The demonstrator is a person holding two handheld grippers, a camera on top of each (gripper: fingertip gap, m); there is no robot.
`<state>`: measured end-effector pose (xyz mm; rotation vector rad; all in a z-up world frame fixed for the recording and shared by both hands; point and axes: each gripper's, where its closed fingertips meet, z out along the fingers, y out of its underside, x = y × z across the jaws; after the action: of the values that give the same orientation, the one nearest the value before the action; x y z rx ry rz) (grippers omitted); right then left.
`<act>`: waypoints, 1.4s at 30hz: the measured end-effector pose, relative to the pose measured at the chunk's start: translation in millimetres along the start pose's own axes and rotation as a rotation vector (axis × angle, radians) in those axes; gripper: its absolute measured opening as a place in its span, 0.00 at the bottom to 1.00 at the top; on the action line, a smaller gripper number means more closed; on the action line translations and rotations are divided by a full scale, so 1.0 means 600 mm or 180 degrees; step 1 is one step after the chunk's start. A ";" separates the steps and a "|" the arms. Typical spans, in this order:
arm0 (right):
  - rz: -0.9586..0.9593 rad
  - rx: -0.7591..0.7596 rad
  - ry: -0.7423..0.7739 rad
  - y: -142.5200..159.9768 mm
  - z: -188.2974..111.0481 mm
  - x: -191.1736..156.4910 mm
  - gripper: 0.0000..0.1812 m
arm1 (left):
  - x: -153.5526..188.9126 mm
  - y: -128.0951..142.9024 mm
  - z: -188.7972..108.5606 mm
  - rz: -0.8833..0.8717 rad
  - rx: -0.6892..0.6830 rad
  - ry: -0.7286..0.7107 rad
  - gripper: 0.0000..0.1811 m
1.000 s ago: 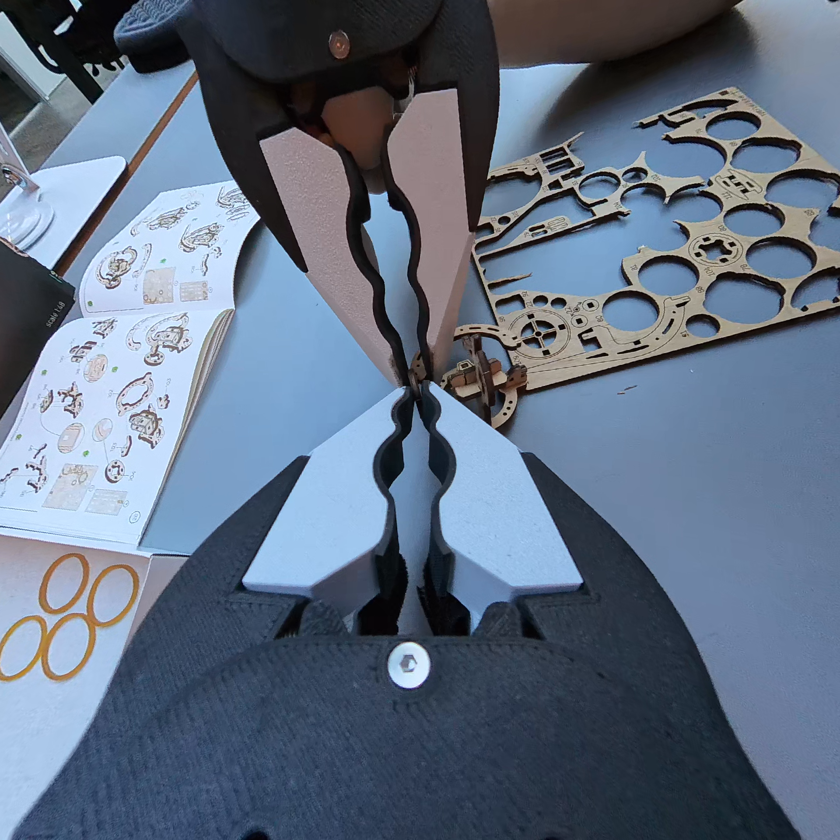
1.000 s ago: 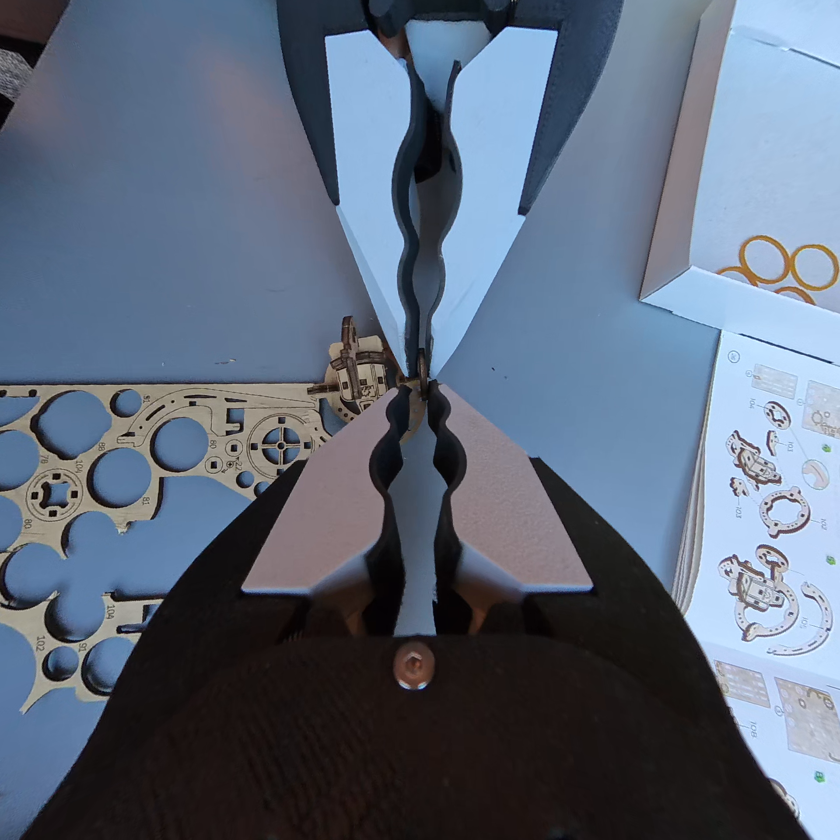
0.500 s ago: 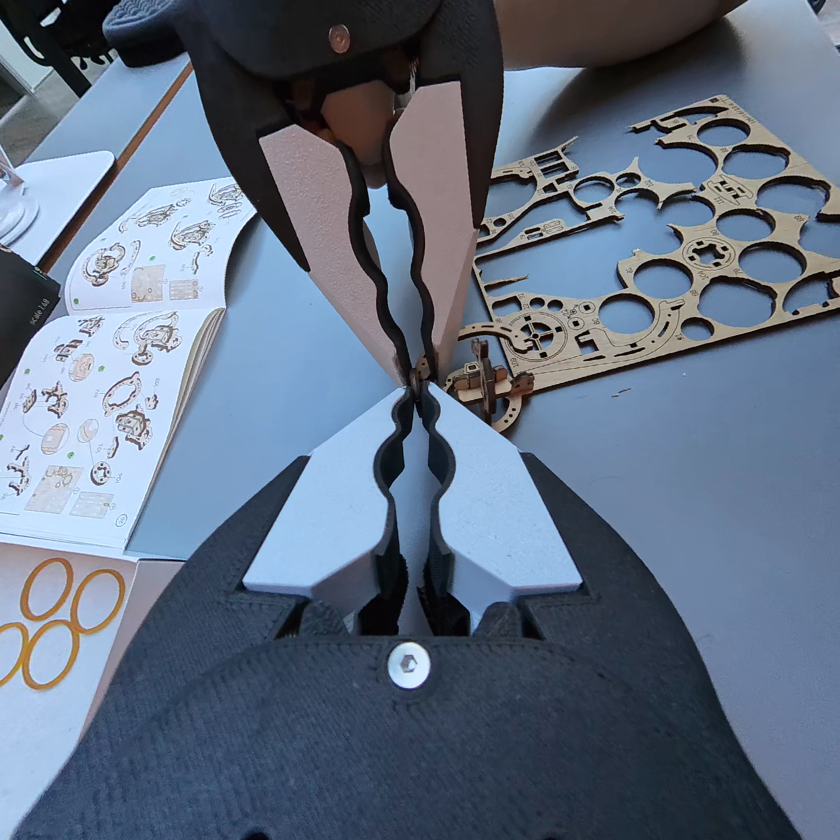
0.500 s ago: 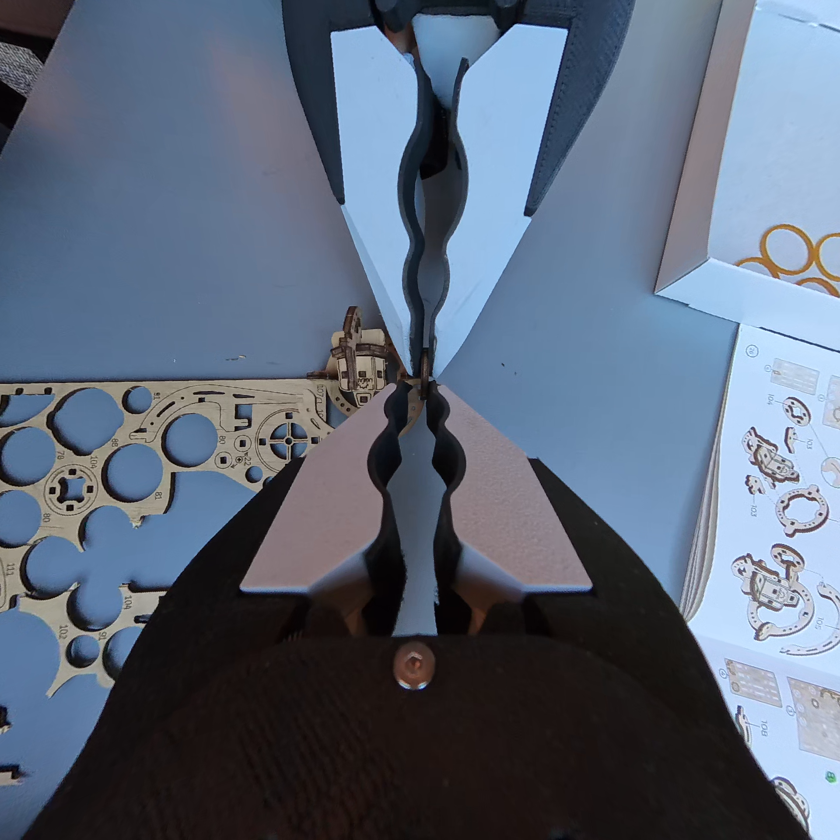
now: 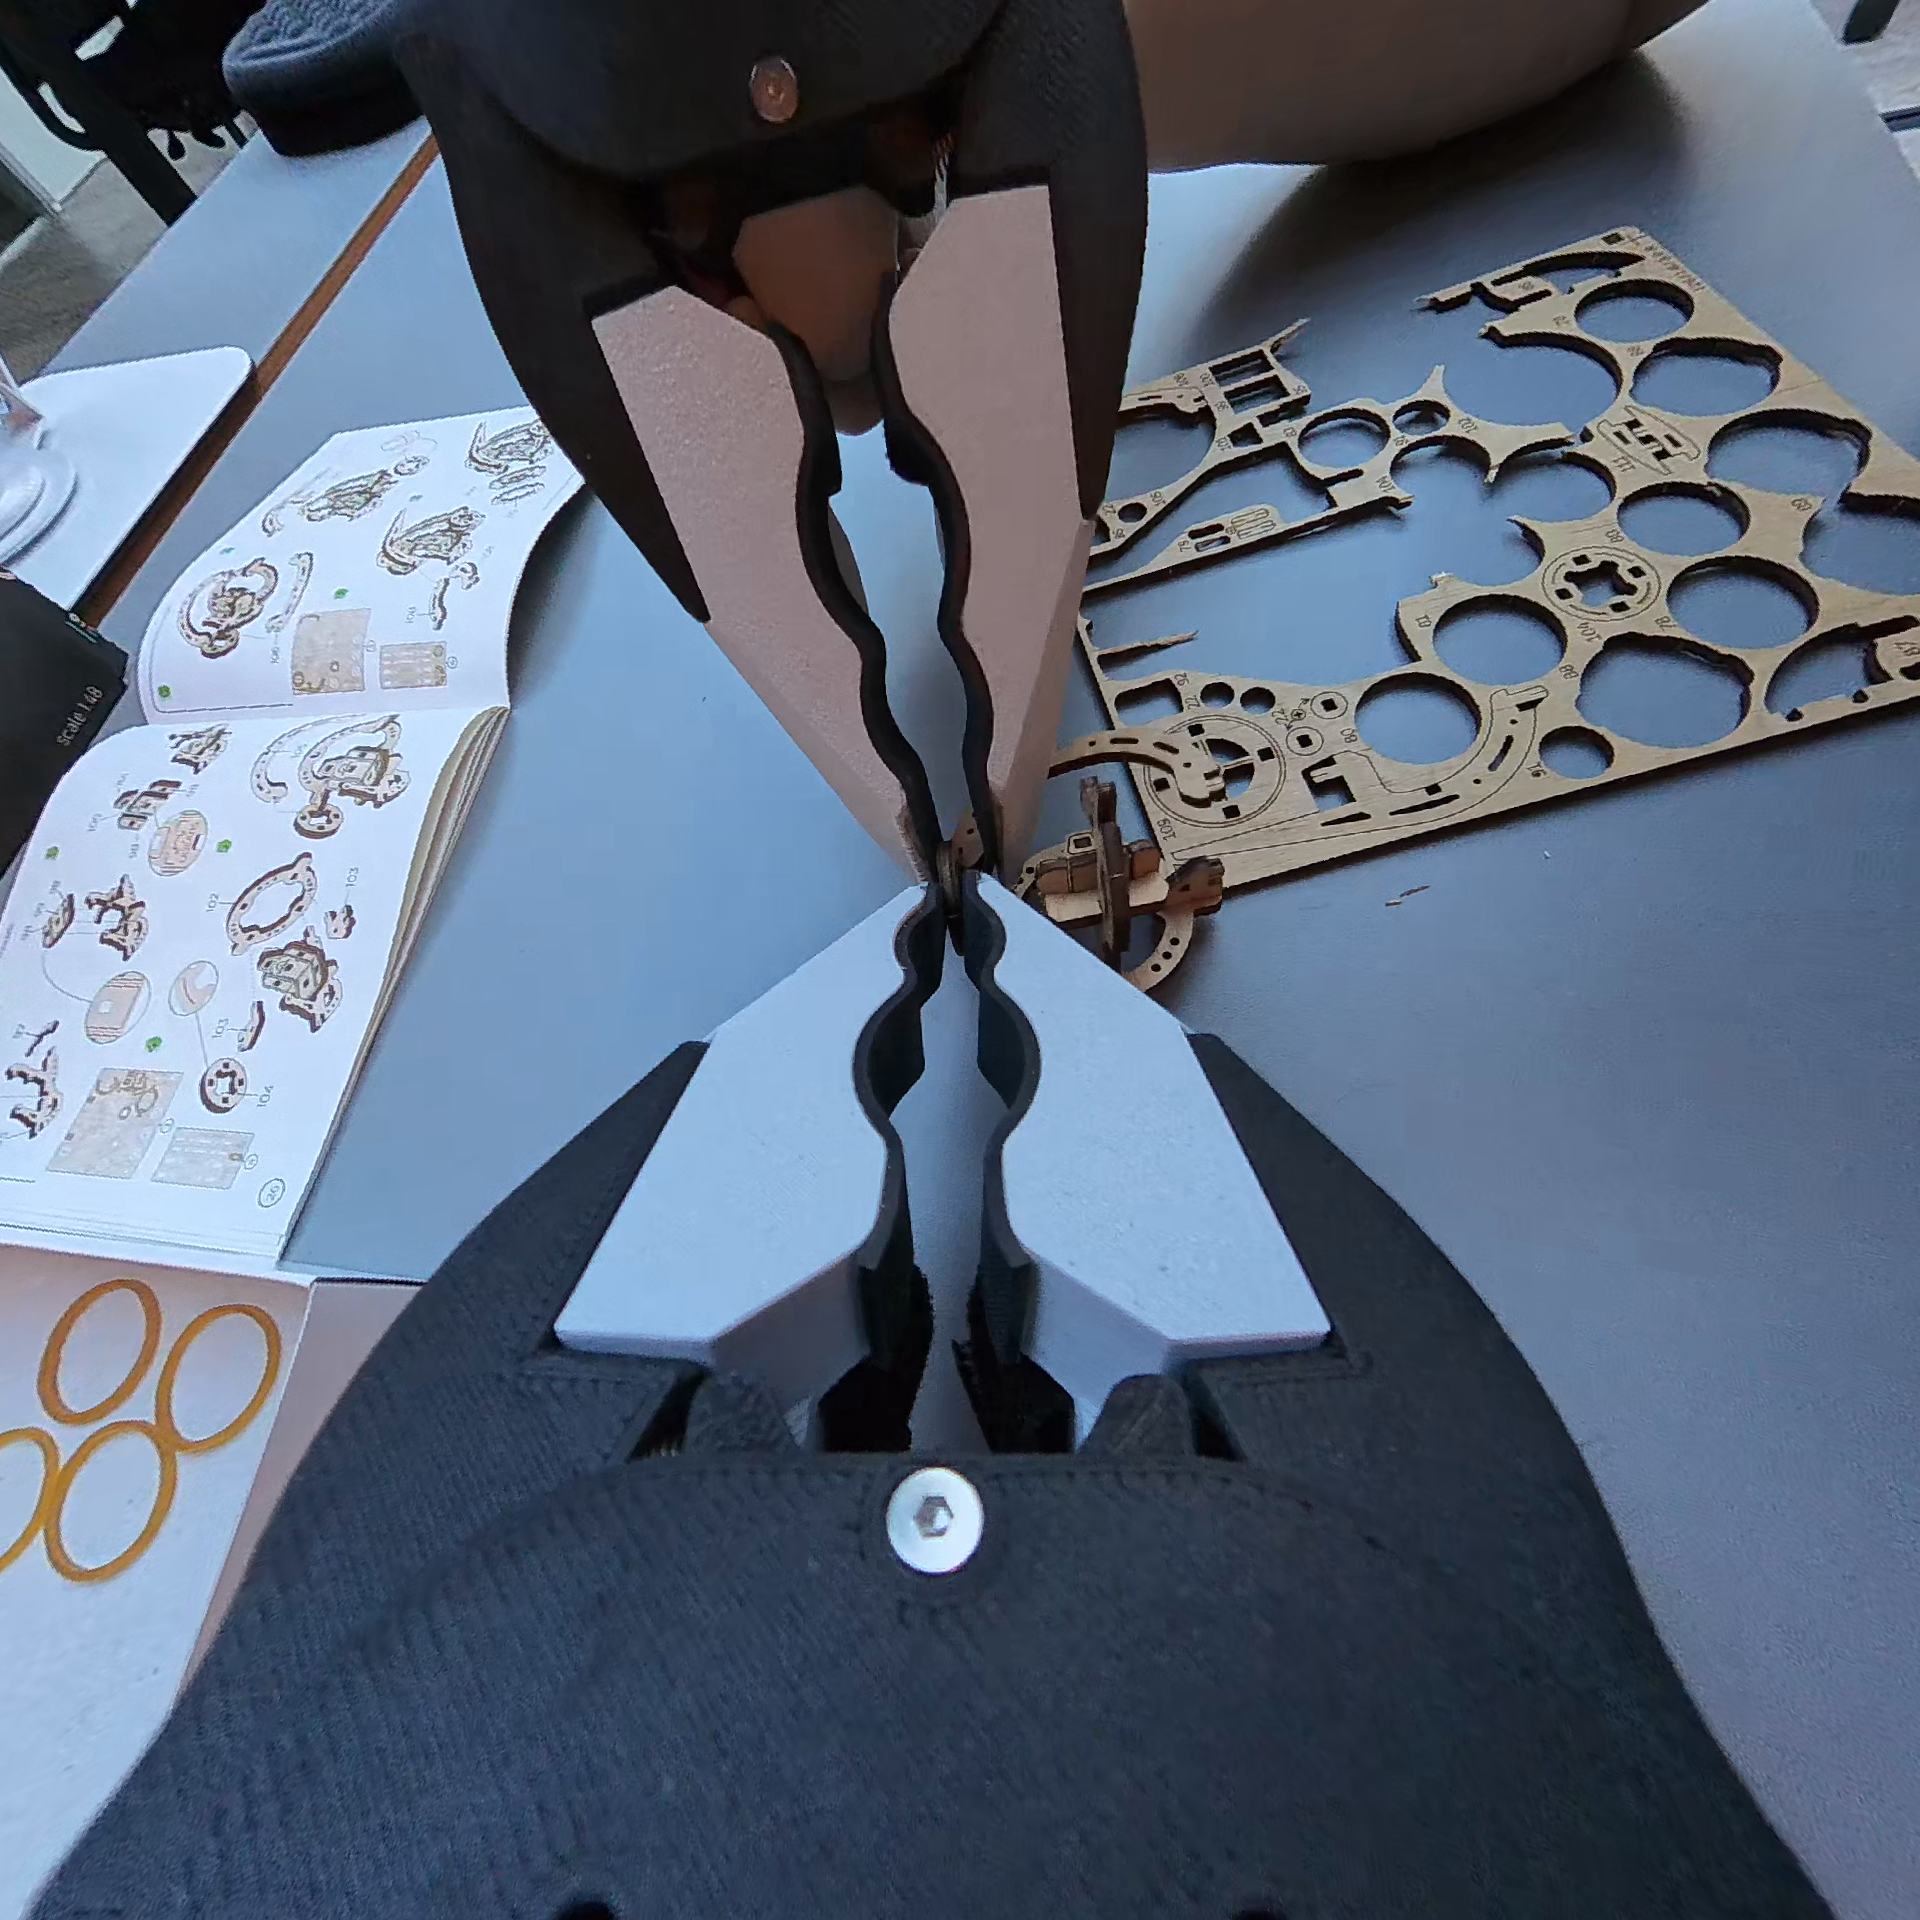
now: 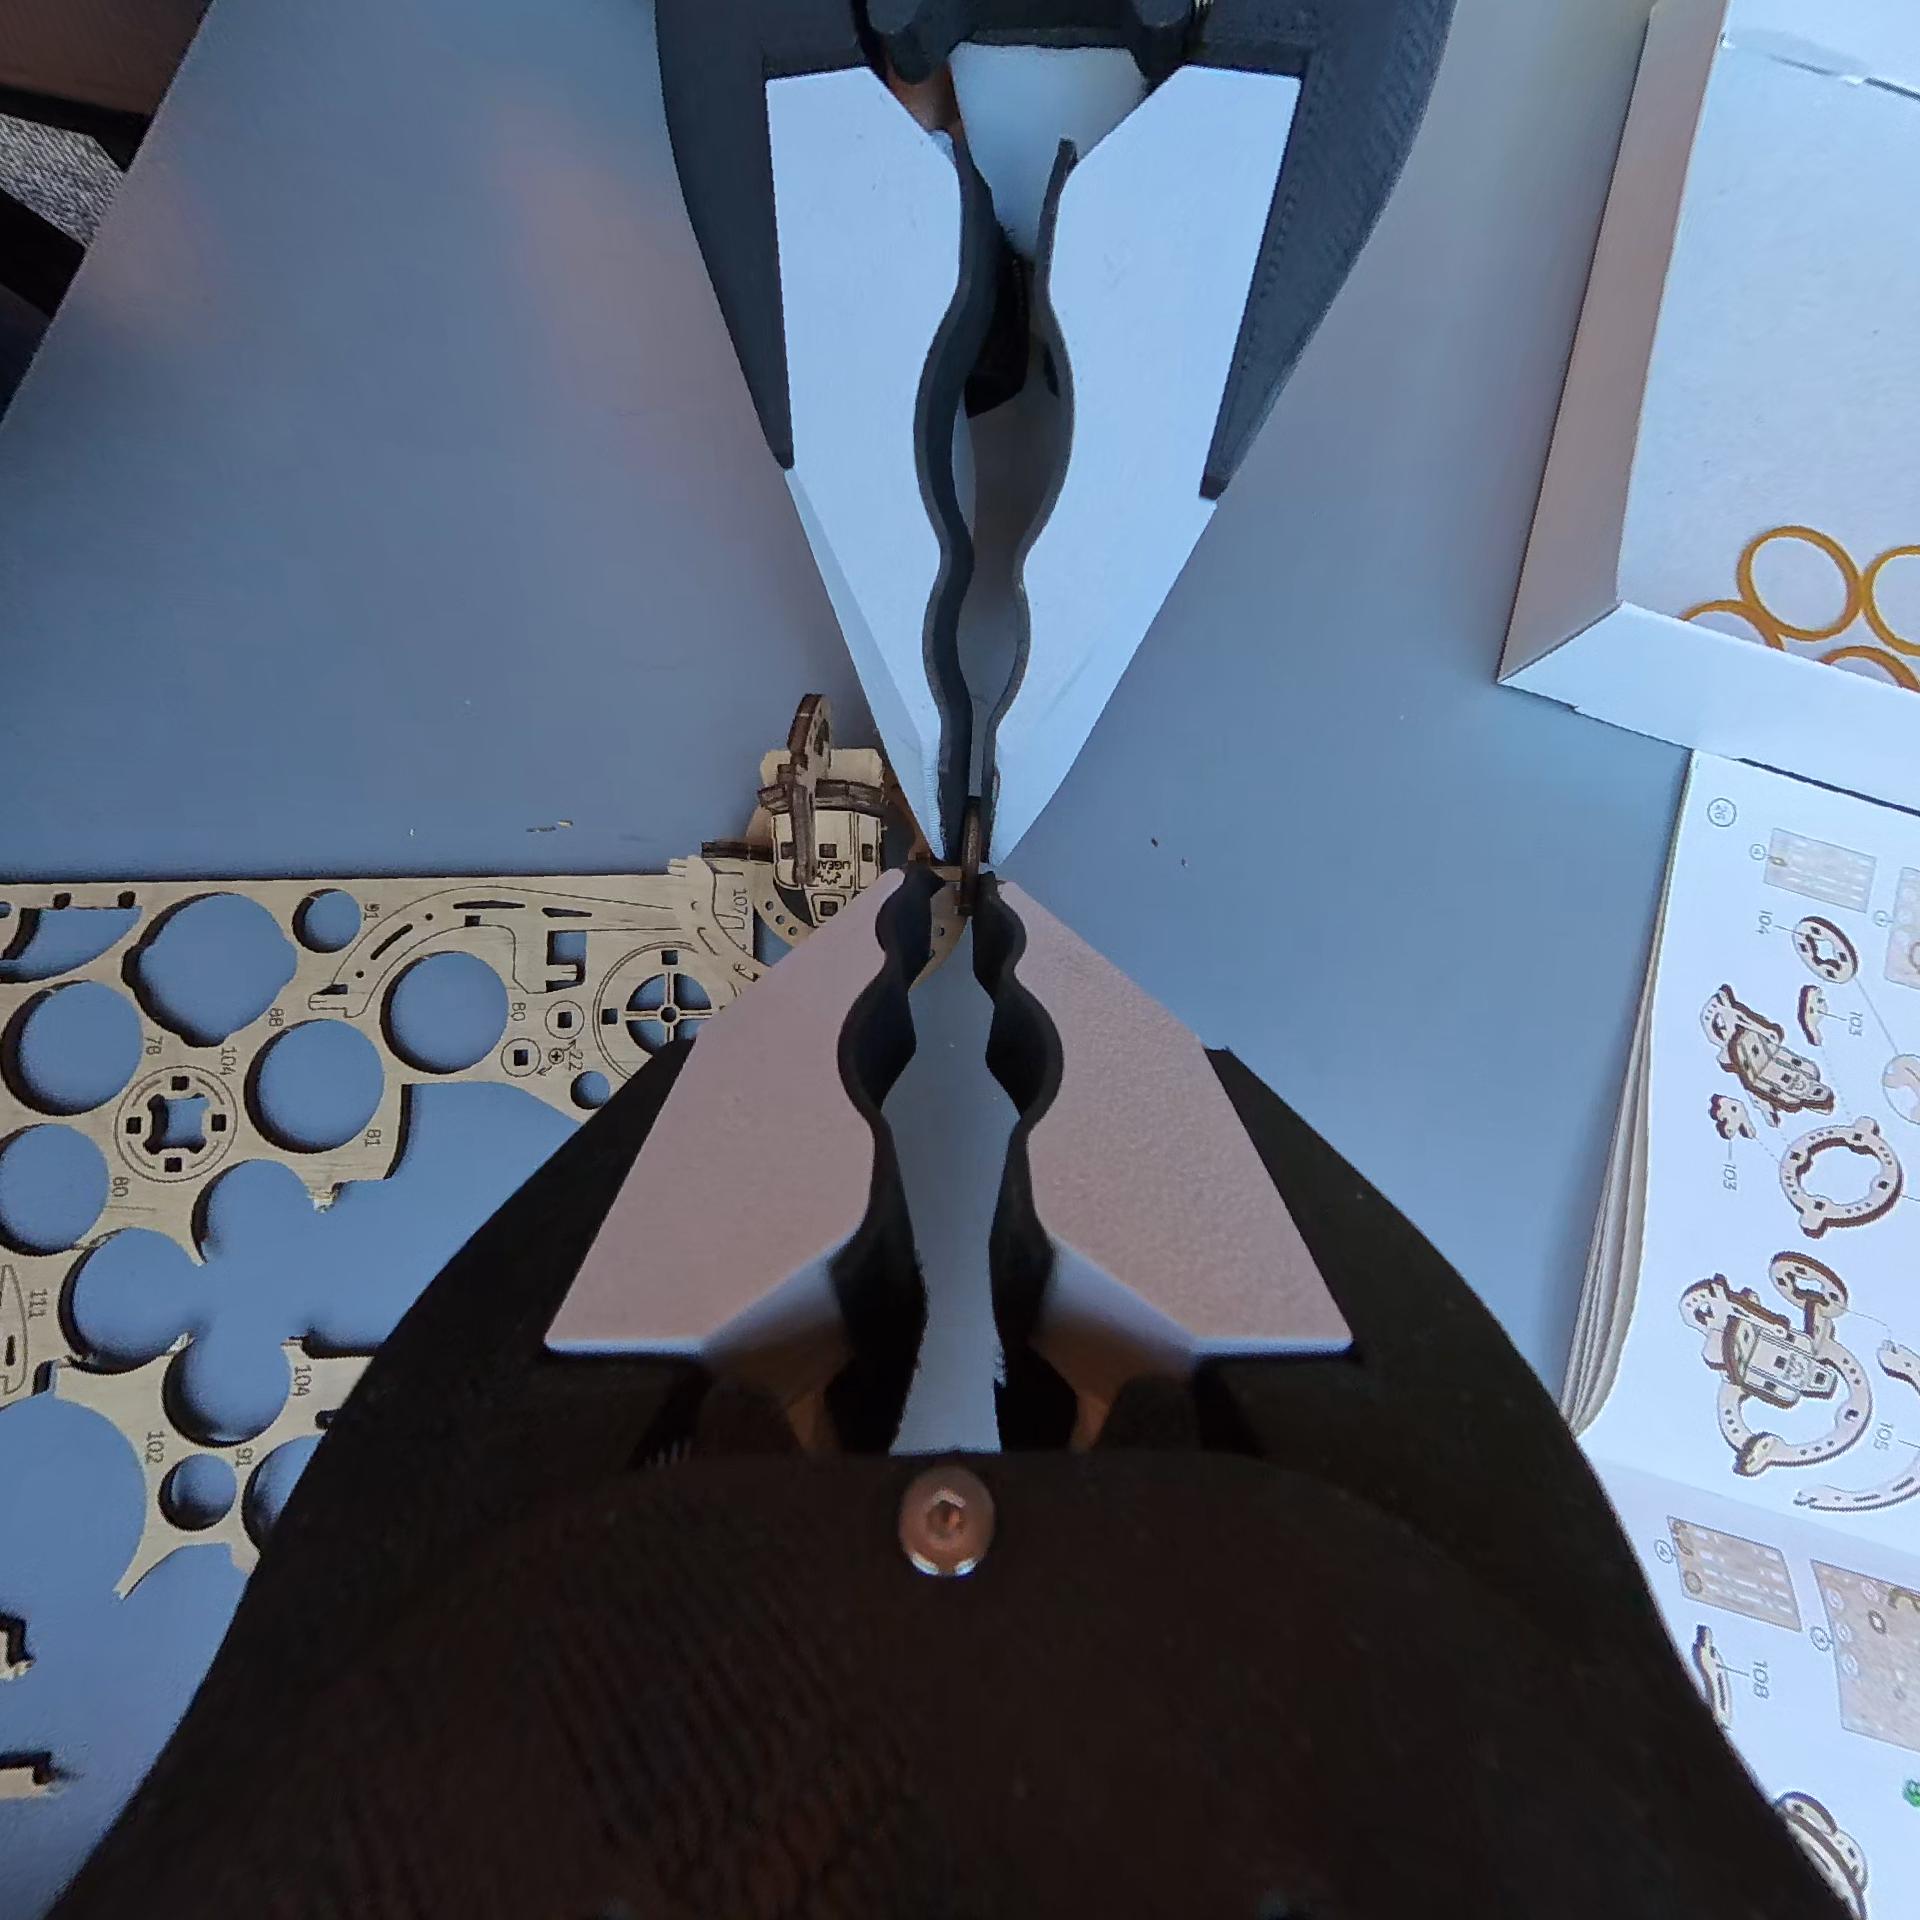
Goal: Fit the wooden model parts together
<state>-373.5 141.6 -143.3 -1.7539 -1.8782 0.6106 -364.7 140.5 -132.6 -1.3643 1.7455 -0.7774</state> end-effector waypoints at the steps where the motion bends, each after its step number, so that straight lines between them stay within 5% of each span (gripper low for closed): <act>1: -0.0011 -0.0008 -0.0003 0.000 0.000 -0.001 0.04 | 0.001 0.000 0.000 0.0009 -0.0001 0.0003 0.00; 35: -0.0055 0.0009 -0.0064 -0.002 -0.001 -0.005 0.04 | 0.004 0.000 -0.002 0.0065 0.0005 0.0015 0.01; 42: 0.0029 0.0527 0.0421 -0.041 -0.057 0.037 0.13 | -0.038 -0.050 -0.035 0.0396 0.0330 -0.0722 0.00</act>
<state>-372.0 161.6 -100.0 -1.6555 -1.6817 0.6190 -364.6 155.4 -92.2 -1.2121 1.5741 -0.6106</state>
